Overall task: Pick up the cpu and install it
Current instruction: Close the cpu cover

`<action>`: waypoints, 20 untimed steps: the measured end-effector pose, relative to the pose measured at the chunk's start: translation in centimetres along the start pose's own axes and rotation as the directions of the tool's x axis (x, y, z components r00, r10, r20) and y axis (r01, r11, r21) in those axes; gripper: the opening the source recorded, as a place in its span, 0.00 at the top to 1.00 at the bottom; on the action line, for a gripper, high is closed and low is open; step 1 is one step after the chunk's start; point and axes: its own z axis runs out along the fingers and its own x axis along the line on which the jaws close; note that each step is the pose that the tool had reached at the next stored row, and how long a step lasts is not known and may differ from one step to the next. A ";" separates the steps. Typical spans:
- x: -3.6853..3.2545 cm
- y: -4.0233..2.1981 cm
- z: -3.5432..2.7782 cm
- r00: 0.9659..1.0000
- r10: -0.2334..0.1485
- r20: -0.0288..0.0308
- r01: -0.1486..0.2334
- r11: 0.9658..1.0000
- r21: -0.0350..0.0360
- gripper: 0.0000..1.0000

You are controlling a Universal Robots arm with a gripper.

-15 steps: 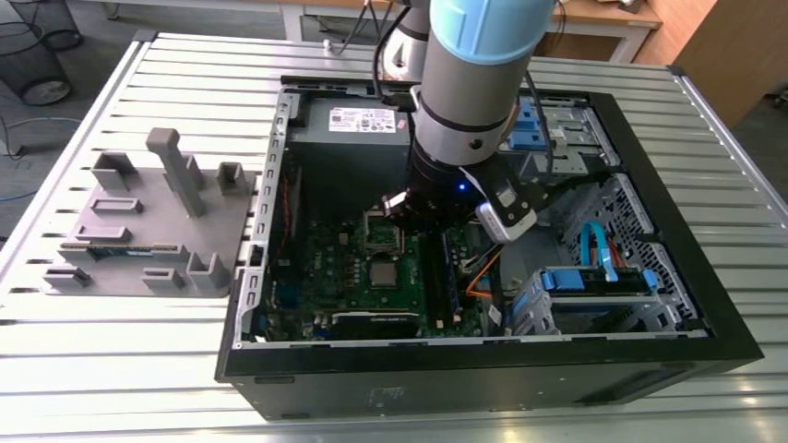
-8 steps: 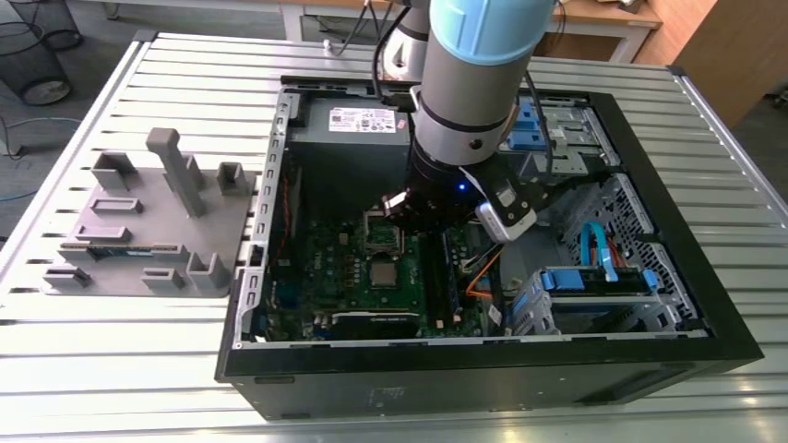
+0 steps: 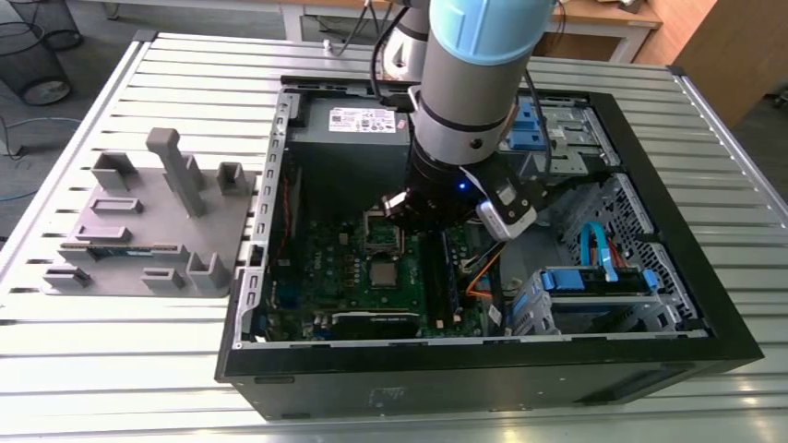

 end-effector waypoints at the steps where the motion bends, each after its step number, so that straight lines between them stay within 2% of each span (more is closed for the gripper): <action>1: 0.00 0.01 0.02 1.000 -0.010 0.000 0.010 1.000 0.000 0.89; 5: 0.00 0.06 0.11 0.999 -0.045 -0.001 0.045 0.999 -0.002 0.89; 13: -0.08 0.36 0.16 0.998 -0.068 0.007 0.069 0.997 -0.031 0.89; 17: -0.09 0.46 0.23 0.996 -0.091 0.007 0.092 0.995 -0.036 0.89; 20: -0.10 0.50 0.34 0.993 -0.121 0.007 0.121 0.992 -0.039 0.89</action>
